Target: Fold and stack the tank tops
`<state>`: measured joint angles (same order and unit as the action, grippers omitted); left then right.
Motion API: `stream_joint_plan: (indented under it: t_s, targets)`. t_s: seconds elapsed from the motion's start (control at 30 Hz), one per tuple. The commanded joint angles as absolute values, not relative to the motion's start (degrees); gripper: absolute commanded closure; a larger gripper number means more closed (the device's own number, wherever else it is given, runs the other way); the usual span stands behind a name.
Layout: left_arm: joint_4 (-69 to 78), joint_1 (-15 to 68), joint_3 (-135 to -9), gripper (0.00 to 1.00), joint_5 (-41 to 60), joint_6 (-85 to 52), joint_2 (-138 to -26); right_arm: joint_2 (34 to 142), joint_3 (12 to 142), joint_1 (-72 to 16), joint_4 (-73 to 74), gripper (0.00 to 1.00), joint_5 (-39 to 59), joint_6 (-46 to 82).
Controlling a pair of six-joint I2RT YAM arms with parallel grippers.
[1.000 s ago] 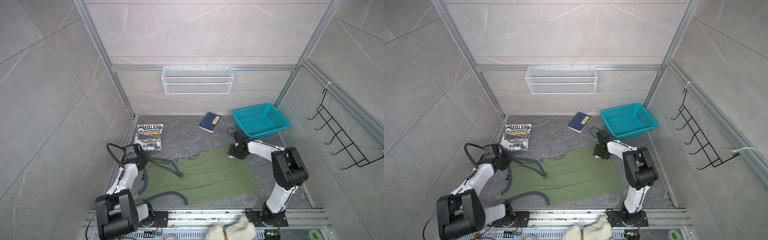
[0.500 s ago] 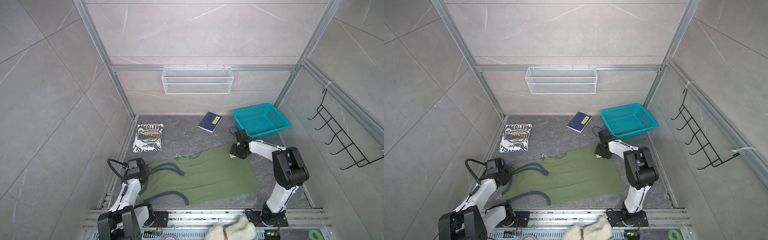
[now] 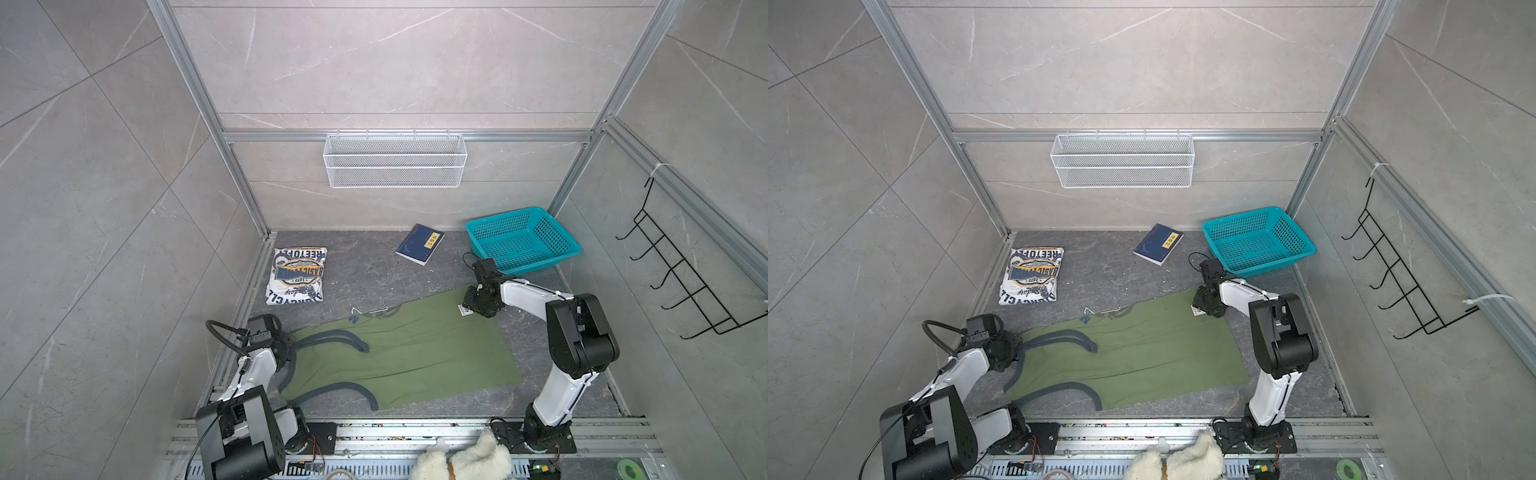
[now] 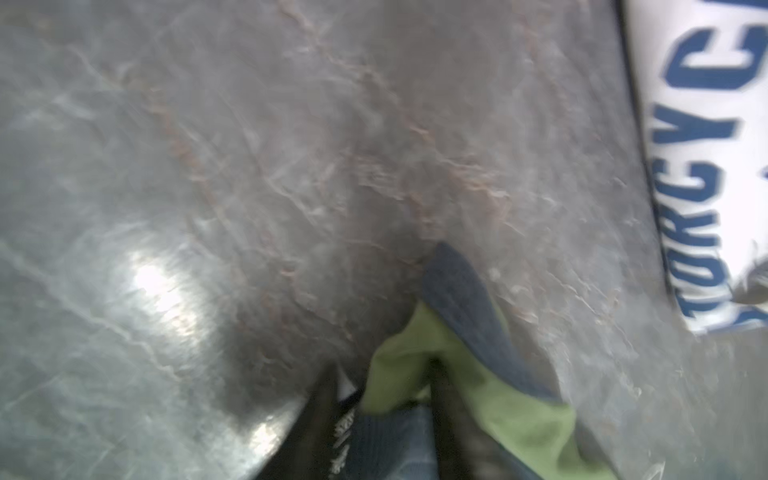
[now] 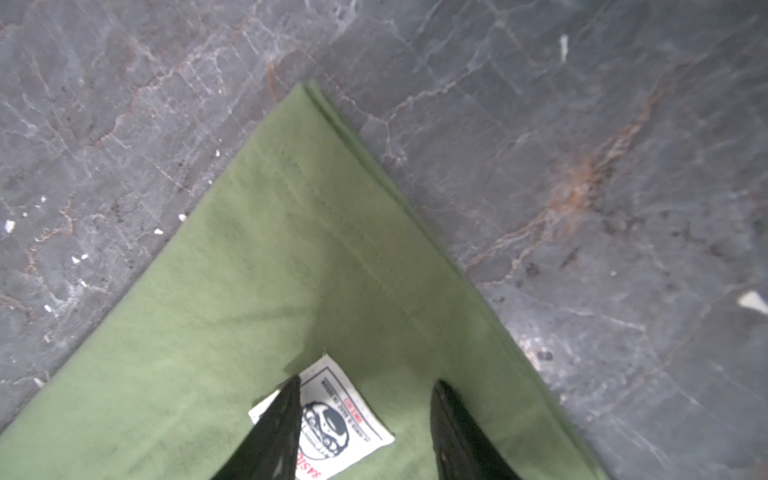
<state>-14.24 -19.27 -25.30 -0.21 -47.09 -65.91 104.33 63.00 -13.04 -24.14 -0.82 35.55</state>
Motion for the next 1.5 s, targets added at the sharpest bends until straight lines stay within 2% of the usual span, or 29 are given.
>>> stream_joint_plan:
  t_s: [0.0, 0.1, 0.2, 0.33, 0.43, 0.5, 0.63, 0.97, 1.47]
  targets:
    - [-17.85, -19.33, -27.40, 0.45, 1.49, -44.99, -61.31, 101.86, 61.61, -12.79, -27.33, 0.46, -2.55, 33.61]
    - [-23.11, -16.11, -30.37, 0.41, 0.66, -44.25, -54.93, 97.10, 62.90, -15.74, -28.07, 0.44, -4.07, 31.31]
    - [-24.69, -7.12, -33.31, 0.39, -0.35, -44.73, -52.86, 96.77, 66.64, -20.20, -29.54, 0.44, -3.93, 29.22]
    - [-23.07, 9.87, -36.30, 0.39, -2.81, -47.08, -58.58, 100.99, 71.59, -24.54, -30.77, 0.44, -3.39, 28.55]
    - [-20.93, 17.68, -38.09, 0.39, -2.15, -48.83, -66.58, 104.13, 73.86, -24.96, -30.63, 0.44, -2.11, 29.24]
    - [-19.15, 20.09, -38.75, 0.39, -2.05, -48.83, -71.86, 105.98, 75.05, -24.96, -30.93, 0.44, -1.91, 29.32]
    - [-16.14, 20.12, -39.16, 0.39, -2.92, -48.23, -79.07, 109.74, 76.91, -24.87, -31.17, 0.44, -1.34, 29.27]
    - [-13.09, 15.42, -41.54, 0.40, -5.24, -43.50, -88.71, 115.74, 75.97, -20.58, -31.58, 0.44, -1.74, 33.94]
    - [-10.10, 13.97, -56.77, 0.41, -1.70, -37.78, -105.73, 119.97, 79.78, -18.62, -30.56, 0.44, -2.19, 37.19]
